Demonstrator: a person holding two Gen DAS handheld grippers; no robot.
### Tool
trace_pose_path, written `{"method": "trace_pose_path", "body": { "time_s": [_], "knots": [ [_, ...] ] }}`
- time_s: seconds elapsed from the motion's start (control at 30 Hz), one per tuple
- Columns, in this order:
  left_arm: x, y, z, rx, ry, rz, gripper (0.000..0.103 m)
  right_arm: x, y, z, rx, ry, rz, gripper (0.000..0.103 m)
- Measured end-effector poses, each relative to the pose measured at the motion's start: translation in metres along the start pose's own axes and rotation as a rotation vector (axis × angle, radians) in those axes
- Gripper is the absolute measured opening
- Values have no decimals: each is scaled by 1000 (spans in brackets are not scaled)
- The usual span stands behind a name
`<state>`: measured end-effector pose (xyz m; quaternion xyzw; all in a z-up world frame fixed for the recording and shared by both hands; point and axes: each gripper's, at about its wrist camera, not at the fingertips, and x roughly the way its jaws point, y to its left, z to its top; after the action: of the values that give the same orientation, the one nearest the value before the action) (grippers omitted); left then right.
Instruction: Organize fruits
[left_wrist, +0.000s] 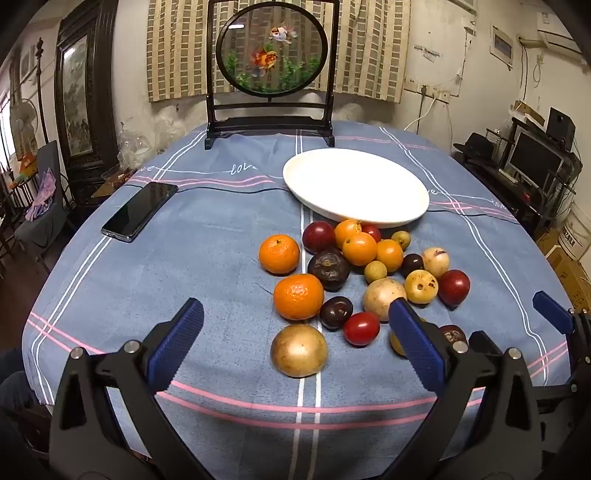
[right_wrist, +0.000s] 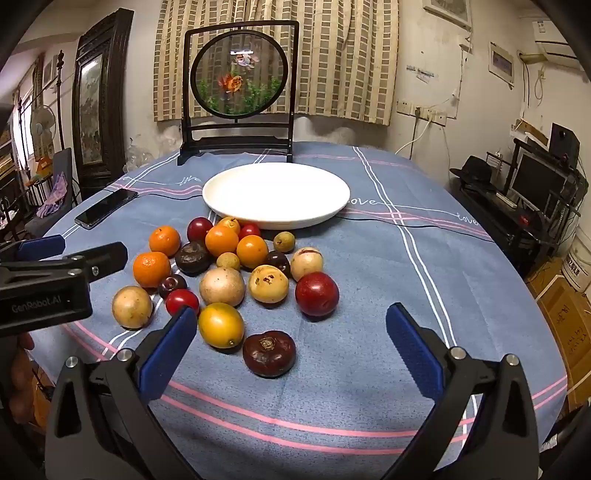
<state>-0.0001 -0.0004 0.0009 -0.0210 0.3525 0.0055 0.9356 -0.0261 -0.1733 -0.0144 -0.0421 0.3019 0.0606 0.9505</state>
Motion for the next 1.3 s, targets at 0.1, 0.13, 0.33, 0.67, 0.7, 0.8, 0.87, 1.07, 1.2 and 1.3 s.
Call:
{"method": "trace_pose_path", "body": {
  "time_s": [0.1,0.13,0.33,0.67,0.7,0.8,0.87,1.07,1.2,1.3],
  "knots": [
    [-4,2,-4,-10,-22,-7,101,2,-1,1,3,21,-4,102],
    [-3,3,-5,-12,-17,-7,101,2,-1,1,3,21,-5,102],
    [-1,2,-3,-2,3,2,101,2,1,-1,-7,21,-9,102],
    [2,2,-4,-6,19,7,101,5,1,-3,-9,21,0,102],
    [2,2,-4,-7,19,8,101,5,1,-3,-9,21,0,102],
    [3,4,-3,-8,20,6,101,5,1,-3,-7,22,0,102],
    [3,4,-3,-8,20,7,101,5,1,-3,-7,23,0,102],
    [4,4,-4,-7,23,9,101,5,1,-3,-6,24,-2,102],
    [3,4,-4,-7,20,13,101,5,0,-3,-5,24,-2,102],
    [3,5,-4,-6,21,13,101,5,0,-3,-6,24,-3,102]
  ]
}}
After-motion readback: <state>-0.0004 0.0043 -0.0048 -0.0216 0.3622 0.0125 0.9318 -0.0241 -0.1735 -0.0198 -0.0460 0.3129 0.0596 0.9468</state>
